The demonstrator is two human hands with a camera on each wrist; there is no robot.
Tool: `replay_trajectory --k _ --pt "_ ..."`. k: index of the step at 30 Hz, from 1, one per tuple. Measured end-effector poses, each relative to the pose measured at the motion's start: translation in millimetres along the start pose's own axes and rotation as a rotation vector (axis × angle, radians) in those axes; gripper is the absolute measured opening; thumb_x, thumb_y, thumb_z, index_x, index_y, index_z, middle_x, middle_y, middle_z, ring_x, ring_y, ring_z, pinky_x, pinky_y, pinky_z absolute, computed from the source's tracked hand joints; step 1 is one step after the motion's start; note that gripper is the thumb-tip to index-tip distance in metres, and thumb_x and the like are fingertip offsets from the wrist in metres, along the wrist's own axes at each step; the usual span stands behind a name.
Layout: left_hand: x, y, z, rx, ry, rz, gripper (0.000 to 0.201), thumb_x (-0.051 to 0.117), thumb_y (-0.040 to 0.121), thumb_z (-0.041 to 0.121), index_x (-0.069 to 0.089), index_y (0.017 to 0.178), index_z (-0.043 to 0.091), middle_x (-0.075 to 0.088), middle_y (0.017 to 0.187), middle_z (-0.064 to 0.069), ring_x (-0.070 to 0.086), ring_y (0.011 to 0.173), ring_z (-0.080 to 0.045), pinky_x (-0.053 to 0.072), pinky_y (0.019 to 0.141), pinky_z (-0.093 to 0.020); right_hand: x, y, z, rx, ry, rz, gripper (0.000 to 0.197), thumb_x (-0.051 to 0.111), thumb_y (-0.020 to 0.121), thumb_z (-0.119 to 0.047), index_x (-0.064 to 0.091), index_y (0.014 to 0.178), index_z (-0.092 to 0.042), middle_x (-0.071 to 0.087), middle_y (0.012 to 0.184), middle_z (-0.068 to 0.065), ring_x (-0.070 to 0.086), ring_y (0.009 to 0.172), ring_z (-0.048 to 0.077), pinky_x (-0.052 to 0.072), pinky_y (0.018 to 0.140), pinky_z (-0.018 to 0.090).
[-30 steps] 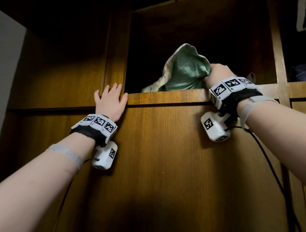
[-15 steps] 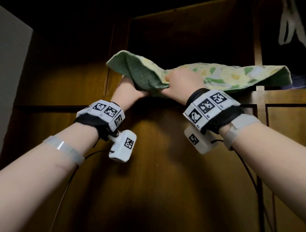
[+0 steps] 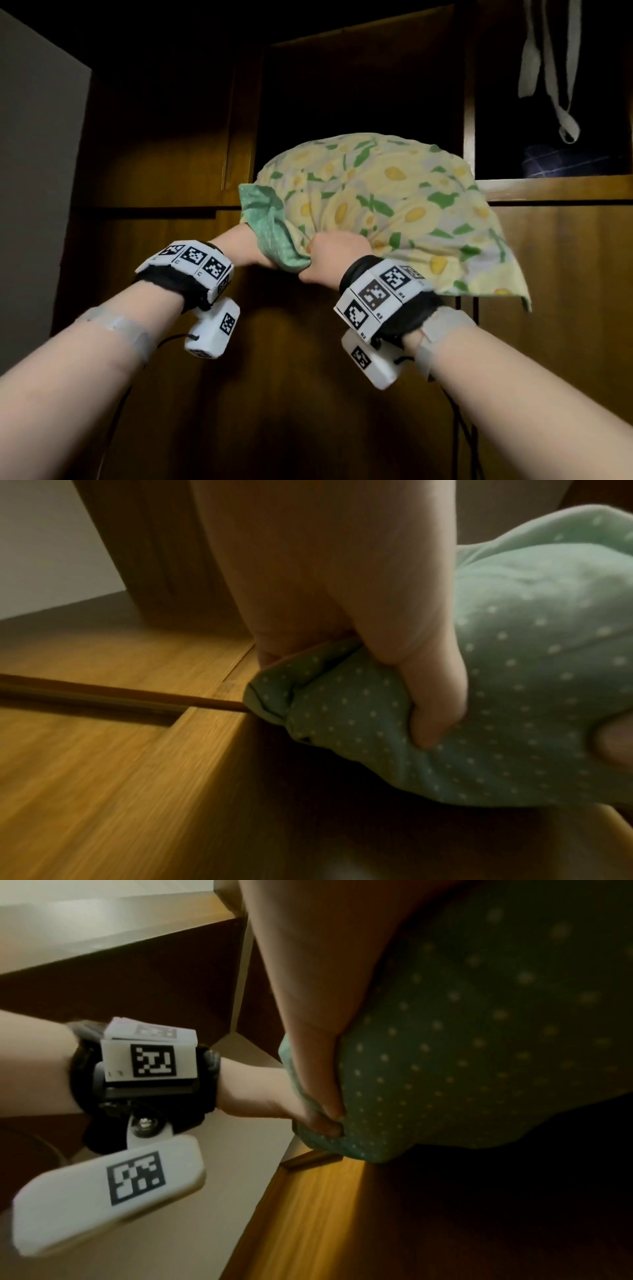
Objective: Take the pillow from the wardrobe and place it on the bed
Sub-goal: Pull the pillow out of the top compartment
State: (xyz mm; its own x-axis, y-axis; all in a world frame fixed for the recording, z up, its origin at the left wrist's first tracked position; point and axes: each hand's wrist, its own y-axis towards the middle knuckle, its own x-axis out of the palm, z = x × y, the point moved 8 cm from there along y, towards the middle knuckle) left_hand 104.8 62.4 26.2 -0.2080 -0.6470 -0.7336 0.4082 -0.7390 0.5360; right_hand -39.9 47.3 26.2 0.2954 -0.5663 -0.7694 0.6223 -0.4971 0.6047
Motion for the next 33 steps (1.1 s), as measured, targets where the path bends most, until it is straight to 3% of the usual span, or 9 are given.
replay_trajectory --k 2,6,8,11,14,17,20,27,33 --pt "8 -24 0 -0.018 0.044 -0.029 0.049 0.073 0.076 0.02 0.058 0.114 -0.006 0.062 0.119 -0.025 0.057 0.113 -0.037 0.045 0.1 -0.042 14 -21 2 0.011 0.076 -0.123 0.035 0.065 0.083 -0.041 0.048 0.066 -0.015 0.05 0.065 -0.003 0.055 0.076 0.023 0.045 0.068 0.029" --pt "18 -67 6 -0.057 0.16 0.011 0.049 0.071 0.076 0.02 0.055 0.116 -0.004 0.063 0.117 -0.02 0.06 0.104 -0.033 0.049 0.093 -0.039 36 -68 17 0.063 0.367 -0.454 0.062 0.066 0.081 -0.047 0.055 0.127 -0.006 0.062 0.118 0.009 0.058 0.109 0.027 0.048 0.095 0.036" --pt "27 -84 15 -0.044 0.205 -0.003 0.048 0.07 0.076 0.02 0.054 0.116 -0.001 0.063 0.116 -0.018 0.056 0.089 -0.025 0.049 0.09 -0.037 28 -87 34 0.173 0.713 -0.457 0.058 0.066 0.08 -0.05 0.062 0.116 -0.004 0.066 0.11 0.011 0.063 0.097 0.025 0.053 0.084 0.034" --pt "40 -97 24 0.016 0.28 -0.058 0.047 0.068 0.076 0.021 0.053 0.118 0.003 0.063 0.116 -0.015 0.049 0.085 -0.017 0.05 0.088 -0.035 -8 -96 73 0.329 1.108 -0.124 0.037 0.064 0.083 -0.046 0.063 0.076 -0.01 0.064 0.074 0.004 0.058 0.061 0.018 0.048 0.058 0.029" --pt "46 -106 20 0.095 0.438 -0.139 0.049 0.066 0.077 0.028 0.051 0.121 0.013 0.058 0.125 -0.011 0.052 0.096 -0.021 0.047 0.096 -0.038 -47 -94 105 0.371 0.961 0.25 0.034 0.059 0.086 -0.044 0.059 0.098 -0.012 0.066 0.096 0.01 0.062 0.081 0.025 0.05 0.075 0.037" --pt "55 -110 12 0.215 0.569 -0.229 0.051 0.054 0.085 0.037 0.04 0.131 0.021 0.042 0.141 -0.002 0.038 0.129 -0.024 0.025 0.11 -0.046 -37 -81 113 0.482 0.797 0.114 0.087 0.065 0.079 -0.052 0.018 0.147 -0.024 0.023 0.154 0.018 0.036 0.136 0.036 0.034 0.109 0.044" --pt "51 -101 1 0.248 0.583 -0.249 0.052 0.052 0.086 0.025 0.034 0.134 0.023 0.032 0.147 0.001 0.021 0.141 -0.021 0.003 0.116 -0.054 -26 -69 124 0.627 0.813 0.07 0.116 0.069 0.072 -0.059 -0.013 0.149 -0.033 -0.024 0.157 0.015 0.0 0.147 0.038 0.011 0.118 0.051" --pt "-5 -36 -21 0.073 0.037 0.016 0.066 0.047 0.09 0.04 0.015 0.146 0.026 0.025 0.154 -0.011 0.033 0.136 -0.032 0.021 0.114 -0.051 -4 -18 136 0.728 0.838 0.241 0.126 0.073 0.063 -0.061 -0.017 0.148 -0.035 -0.012 0.16 0.012 0.01 0.145 0.039 0.019 0.116 0.054" --pt "-8 26 0 0.099 -0.706 -0.047 0.097 0.056 0.084 0.048 -0.015 0.147 0.025 0.013 0.159 -0.004 0.022 0.143 -0.025 0.018 0.12 -0.042 7 18 132 0.686 0.966 0.434 0.135 0.085 0.061 -0.04 -0.019 0.147 -0.033 0.018 0.155 0.021 0.027 0.139 0.038 0.026 0.111 0.053"
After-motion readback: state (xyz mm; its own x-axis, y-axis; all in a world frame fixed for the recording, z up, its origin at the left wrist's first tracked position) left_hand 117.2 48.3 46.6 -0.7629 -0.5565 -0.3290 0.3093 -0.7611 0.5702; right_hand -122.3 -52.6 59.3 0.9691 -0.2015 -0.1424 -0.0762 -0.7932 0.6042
